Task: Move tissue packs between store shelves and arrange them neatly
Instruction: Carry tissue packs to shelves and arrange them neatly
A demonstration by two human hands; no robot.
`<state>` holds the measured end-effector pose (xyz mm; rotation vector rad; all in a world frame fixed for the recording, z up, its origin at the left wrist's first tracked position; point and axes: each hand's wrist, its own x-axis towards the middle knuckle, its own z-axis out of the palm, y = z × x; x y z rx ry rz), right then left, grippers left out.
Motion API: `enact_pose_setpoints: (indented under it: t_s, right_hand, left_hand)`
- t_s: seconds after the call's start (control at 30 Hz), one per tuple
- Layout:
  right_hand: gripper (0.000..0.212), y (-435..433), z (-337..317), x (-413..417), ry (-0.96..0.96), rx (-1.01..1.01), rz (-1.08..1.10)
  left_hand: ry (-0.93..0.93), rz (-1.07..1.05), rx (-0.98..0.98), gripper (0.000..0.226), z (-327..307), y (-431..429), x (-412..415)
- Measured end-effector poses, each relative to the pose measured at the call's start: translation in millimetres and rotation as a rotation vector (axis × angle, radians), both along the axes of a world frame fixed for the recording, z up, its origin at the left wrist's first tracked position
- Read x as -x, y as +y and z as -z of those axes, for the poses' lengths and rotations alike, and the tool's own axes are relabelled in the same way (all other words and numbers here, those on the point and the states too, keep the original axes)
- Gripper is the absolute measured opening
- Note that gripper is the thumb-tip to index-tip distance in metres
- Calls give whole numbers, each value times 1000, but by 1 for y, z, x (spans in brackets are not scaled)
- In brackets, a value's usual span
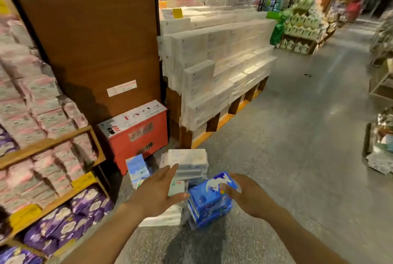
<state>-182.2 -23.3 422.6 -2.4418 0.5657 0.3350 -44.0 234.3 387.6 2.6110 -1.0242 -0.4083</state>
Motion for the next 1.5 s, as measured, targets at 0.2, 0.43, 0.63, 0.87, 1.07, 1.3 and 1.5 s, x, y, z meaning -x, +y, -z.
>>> enact_pose_setpoints:
  t_s: [0.2, 0.43, 0.63, 0.87, 1.07, 1.3, 1.5]
  right_hand:
    - [127, -98, 31, -108, 22, -2, -121]
    - [58, -214, 78, -237, 67, 47, -416]
    - [69, -292, 155, -302, 124, 46, -457]
    - [84, -327, 350, -336, 202, 73, -442]
    - [92, -343, 528, -348, 228, 34, -360]
    - [115, -391, 689, -342, 323, -151, -127]
    - [45, -387, 720, -339, 224, -540, -1]
  left_hand:
    - [19, -80, -39, 131, 20, -81, -81]
    - [47, -339, -48, 139, 76, -184, -133]
    - [240, -461, -8, 123, 142, -253, -155]
    - [292, -448, -65, 101, 298, -288, -184]
    - [272, -592, -23, 112, 484, -293, -176]
    - [310, -749, 51, 105, 648, -304, -159]
    - [256, -939, 289, 96, 699, -306, -152]
